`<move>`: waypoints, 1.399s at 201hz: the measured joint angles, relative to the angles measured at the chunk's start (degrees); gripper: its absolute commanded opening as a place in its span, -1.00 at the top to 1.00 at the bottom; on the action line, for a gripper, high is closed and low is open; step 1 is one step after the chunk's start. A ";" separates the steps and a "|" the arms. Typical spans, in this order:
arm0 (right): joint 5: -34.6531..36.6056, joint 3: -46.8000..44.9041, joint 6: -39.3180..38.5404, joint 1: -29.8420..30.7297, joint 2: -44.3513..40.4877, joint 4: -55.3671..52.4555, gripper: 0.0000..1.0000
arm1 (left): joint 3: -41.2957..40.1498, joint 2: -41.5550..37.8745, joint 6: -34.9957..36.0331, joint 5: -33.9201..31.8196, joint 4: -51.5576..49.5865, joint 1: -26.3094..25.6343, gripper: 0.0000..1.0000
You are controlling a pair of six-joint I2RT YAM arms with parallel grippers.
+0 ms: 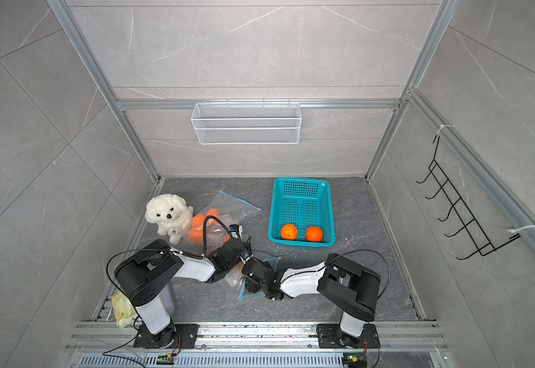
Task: Open the zip-top bag and take out the orange
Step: Pick up the orange from the zipper food storage bag.
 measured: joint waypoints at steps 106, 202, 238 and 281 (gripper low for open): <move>-0.48 -1.16 -3.02 -0.87 0.63 4.81 0.03 | -0.31 -0.39 -0.66 1.29 -0.07 0.26 1.00; -5.03 -12.22 -0.44 0.74 -26.03 -3.48 0.09 | 3.98 2.23 0.02 -0.59 -3.39 0.66 1.00; -3.61 -13.73 1.03 0.72 -46.27 -14.21 0.11 | 4.07 0.07 0.61 -0.33 -7.15 1.05 1.00; 2.03 -6.43 1.09 -1.60 -49.00 -25.62 0.10 | 4.11 -6.05 2.10 -0.33 -13.11 1.31 0.52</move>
